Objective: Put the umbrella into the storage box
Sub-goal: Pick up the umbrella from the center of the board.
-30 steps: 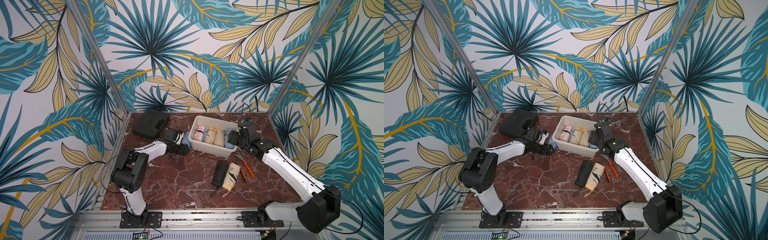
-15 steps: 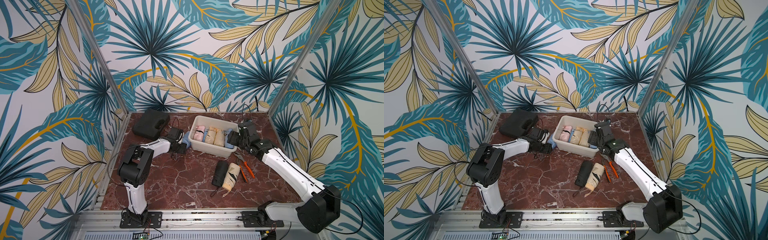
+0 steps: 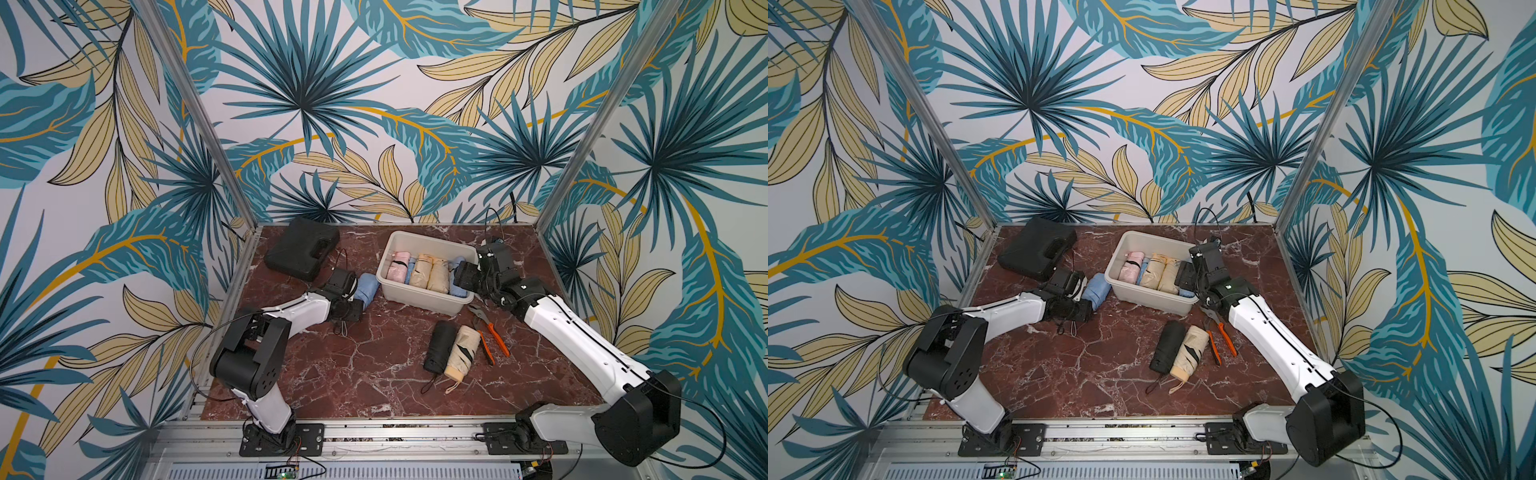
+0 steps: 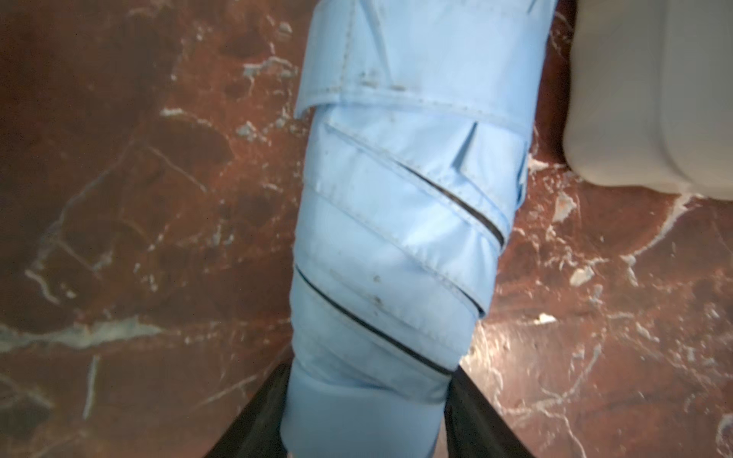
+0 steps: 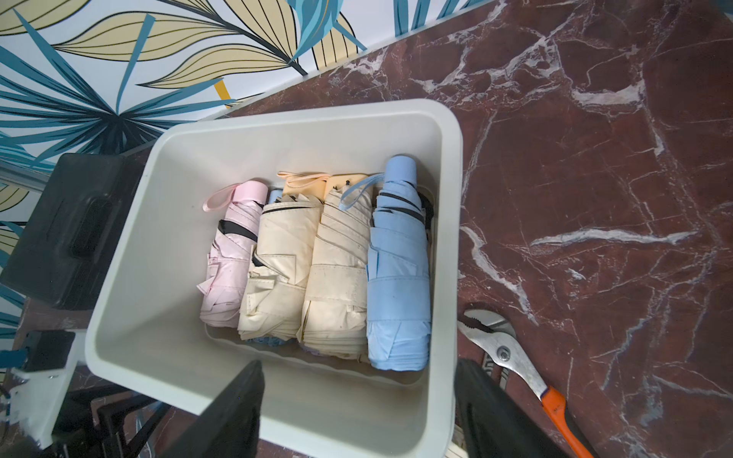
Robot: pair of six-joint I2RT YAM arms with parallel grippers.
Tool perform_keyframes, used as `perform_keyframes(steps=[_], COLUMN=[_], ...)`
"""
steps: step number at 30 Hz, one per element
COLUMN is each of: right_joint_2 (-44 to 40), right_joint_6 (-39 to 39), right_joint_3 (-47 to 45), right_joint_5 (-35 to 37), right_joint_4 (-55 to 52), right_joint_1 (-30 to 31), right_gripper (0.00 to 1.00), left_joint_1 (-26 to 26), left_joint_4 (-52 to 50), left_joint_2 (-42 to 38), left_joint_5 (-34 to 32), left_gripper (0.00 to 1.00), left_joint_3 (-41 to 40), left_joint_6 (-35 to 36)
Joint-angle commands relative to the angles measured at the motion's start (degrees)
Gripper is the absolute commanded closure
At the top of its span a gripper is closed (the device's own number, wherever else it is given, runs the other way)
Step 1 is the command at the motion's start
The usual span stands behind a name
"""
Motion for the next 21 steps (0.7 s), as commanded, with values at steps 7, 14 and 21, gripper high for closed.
perform_keyframes(steps=[7, 14, 21], right_joint_2=[0.57, -0.21, 0.05], right_joint_6=[-5.65, -15.98, -21.35], right_joint_3=[3.1, 5.01, 6.46], right_joint_5=[-5.78, -14.9, -18.02], right_joint_4=[1.92, 7.18, 6.85], right_joint_1=[-0.19, -0.14, -0.14], right_gripper=[0.24, 0.25, 0.26], left_joint_1=[-0.09, -0.04, 0.01], left_joint_4=[0.27, -3.41, -6.5], left_joint_2=[-13.27, -20.89, -24.82], left_joint_5=[6.73, 9.65, 8.82], left_gripper=[0.69, 0.71, 0.76], left_joint_3=[-6.87, -6.83, -7.57], left_joint_6=[-5.67, -5.35, -3.53])
